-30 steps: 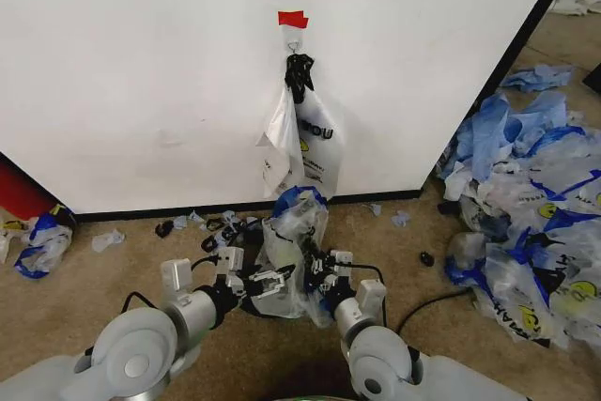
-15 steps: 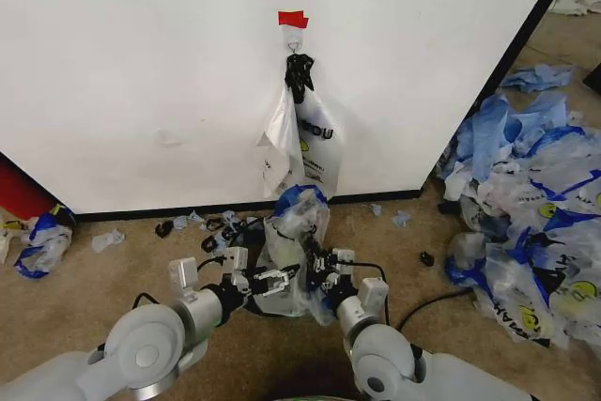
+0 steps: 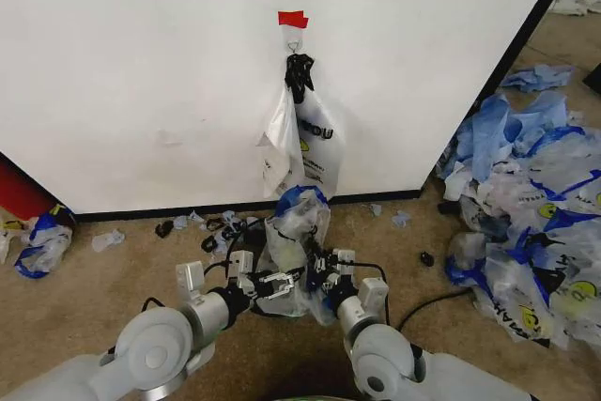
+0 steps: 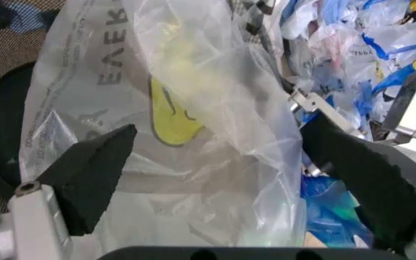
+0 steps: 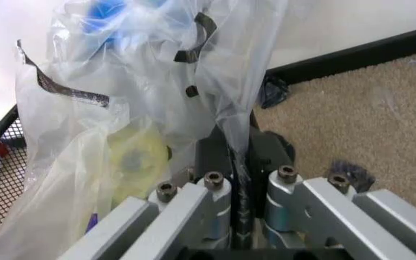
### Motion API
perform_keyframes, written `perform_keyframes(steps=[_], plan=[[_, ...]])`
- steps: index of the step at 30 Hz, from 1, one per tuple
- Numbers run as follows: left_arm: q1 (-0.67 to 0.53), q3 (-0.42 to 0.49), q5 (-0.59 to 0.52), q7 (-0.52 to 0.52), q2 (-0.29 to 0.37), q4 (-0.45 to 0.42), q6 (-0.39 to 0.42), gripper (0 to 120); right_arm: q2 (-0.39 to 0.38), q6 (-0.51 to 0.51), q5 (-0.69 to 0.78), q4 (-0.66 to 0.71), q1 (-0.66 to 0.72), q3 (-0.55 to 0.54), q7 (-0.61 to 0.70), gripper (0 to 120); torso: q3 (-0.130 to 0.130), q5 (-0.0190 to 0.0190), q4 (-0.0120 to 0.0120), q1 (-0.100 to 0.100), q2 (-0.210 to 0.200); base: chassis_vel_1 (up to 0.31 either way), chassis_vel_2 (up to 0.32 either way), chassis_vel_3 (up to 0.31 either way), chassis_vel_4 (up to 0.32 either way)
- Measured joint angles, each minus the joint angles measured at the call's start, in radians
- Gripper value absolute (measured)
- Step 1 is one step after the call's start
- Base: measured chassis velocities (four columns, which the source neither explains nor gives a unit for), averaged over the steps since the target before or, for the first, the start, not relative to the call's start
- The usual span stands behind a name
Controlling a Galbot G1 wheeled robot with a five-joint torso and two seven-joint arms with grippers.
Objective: Pick up the garbage bag from the wall and place it over the trash bin.
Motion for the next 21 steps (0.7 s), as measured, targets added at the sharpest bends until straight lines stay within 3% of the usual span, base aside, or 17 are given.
perform_keyframes(steps=[16, 21], plan=[[-0.037, 0.057, 0.003, -0.001, -0.037, 0.033, 0.0, 94, -0.006, 0.0, -0.002, -0.008, -0.001, 0.013, 0.001, 0, 0.0, -0.0001, 0.0, 0.0, 0.0, 0.0, 0.0, 0.0, 0.0], [-0.047, 0.075, 0.01, -0.002, -0.049, 0.044, -0.001, 78, -0.007, 0.001, -0.003, -0.008, -0.004, 0.016, 0.002, 0, 0.0, 0.0, 0.0, 0.0, 0.0, 0.0, 0.0, 0.0, 0.0]])
